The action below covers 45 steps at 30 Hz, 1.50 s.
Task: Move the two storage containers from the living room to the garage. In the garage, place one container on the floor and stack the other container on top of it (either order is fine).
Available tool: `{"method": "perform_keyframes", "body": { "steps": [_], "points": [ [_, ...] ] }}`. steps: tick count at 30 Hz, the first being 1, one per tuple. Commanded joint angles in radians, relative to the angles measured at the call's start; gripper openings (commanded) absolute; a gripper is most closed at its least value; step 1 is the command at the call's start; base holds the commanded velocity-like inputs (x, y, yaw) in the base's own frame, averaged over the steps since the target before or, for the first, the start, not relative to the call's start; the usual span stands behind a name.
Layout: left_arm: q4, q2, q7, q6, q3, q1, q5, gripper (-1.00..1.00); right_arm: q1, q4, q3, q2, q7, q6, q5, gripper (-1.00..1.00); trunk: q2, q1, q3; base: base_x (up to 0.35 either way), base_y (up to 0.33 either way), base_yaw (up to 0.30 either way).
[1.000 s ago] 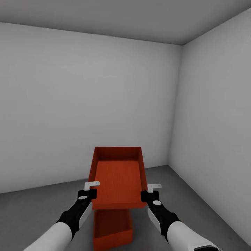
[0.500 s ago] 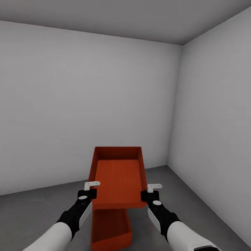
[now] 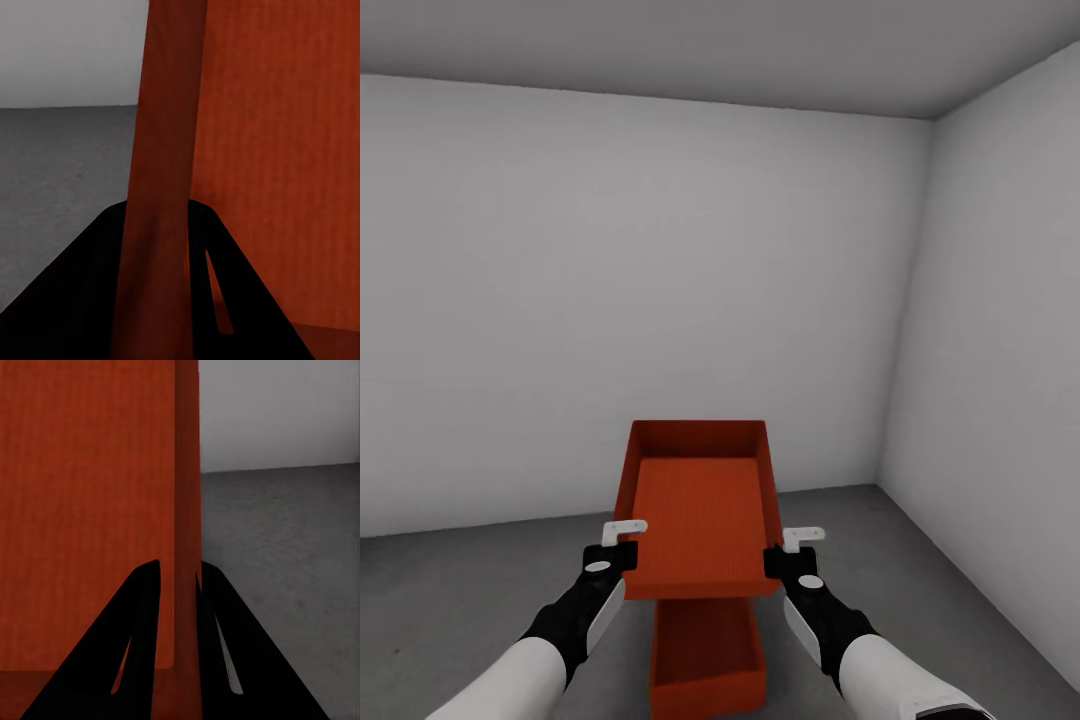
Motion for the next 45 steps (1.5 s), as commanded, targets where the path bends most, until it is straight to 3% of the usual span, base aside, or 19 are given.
{"method": "perform_keyframes", "body": {
  "steps": [1,10,45],
  "points": [
    [-0.031,0.018,0.012,0.007,0.047,-0.001,-0.003,-1.0,-0.001,0.003,-0.008,0.0,-0.012,-0.003,-0.003,-1.0,-0.002,0.0,-0.002,0.0,0.0,0.225],
    [-0.03,0.019,0.012,0.007,0.047,-0.001,-0.003,-1.0,-0.001,0.003,-0.009,0.0,-0.011,-0.003,-0.003,-1.0,-0.002,0.0,-0.002,0.093,0.0,0.043],
    [-0.031,0.019,0.012,0.007,0.047,-0.001,-0.003,-1.0,-0.001,0.003,-0.008,0.0,-0.012,-0.006,-0.005,-1.0,-0.002,0.0,-0.002,0.32,0.0,0.0]
  ]
}}
